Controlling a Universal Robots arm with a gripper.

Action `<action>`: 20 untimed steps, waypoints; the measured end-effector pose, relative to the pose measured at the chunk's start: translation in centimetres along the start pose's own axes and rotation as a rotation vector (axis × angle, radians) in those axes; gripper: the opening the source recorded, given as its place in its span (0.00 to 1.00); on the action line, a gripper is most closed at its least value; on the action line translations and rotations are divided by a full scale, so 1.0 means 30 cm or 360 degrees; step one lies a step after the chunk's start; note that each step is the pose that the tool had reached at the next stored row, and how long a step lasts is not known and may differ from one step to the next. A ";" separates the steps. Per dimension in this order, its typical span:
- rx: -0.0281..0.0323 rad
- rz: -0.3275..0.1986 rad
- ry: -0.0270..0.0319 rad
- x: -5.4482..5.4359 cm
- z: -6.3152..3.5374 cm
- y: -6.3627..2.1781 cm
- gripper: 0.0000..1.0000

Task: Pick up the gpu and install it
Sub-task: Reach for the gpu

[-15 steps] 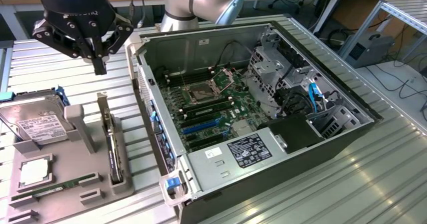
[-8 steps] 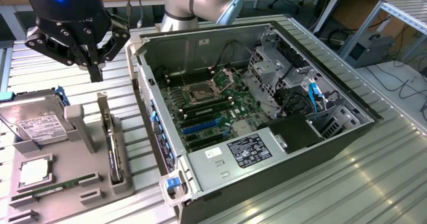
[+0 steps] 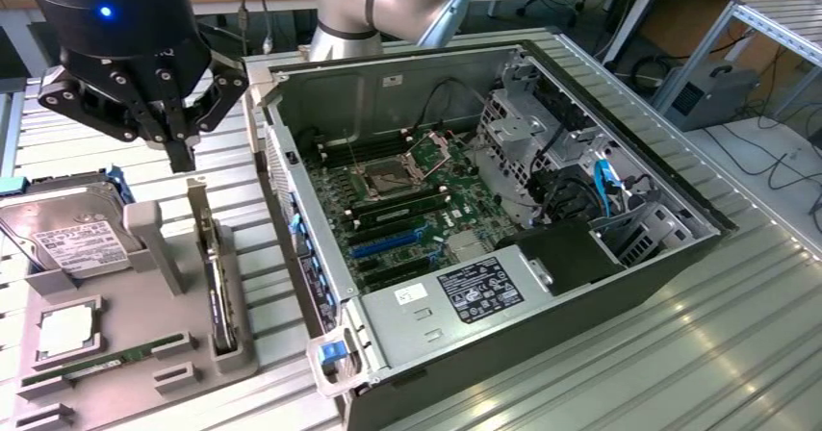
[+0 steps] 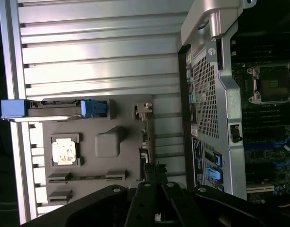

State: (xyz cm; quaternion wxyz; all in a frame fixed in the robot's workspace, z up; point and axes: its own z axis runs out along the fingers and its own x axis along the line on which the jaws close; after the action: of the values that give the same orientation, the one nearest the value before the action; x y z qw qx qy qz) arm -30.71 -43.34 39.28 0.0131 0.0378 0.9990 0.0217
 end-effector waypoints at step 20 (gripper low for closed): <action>0.00000 0.0000 0.00000 -0.003 -0.003 -0.076 0.11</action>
State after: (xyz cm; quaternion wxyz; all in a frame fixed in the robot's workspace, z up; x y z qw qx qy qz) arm -30.78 -45.62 39.27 0.0131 0.0379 0.9990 0.0217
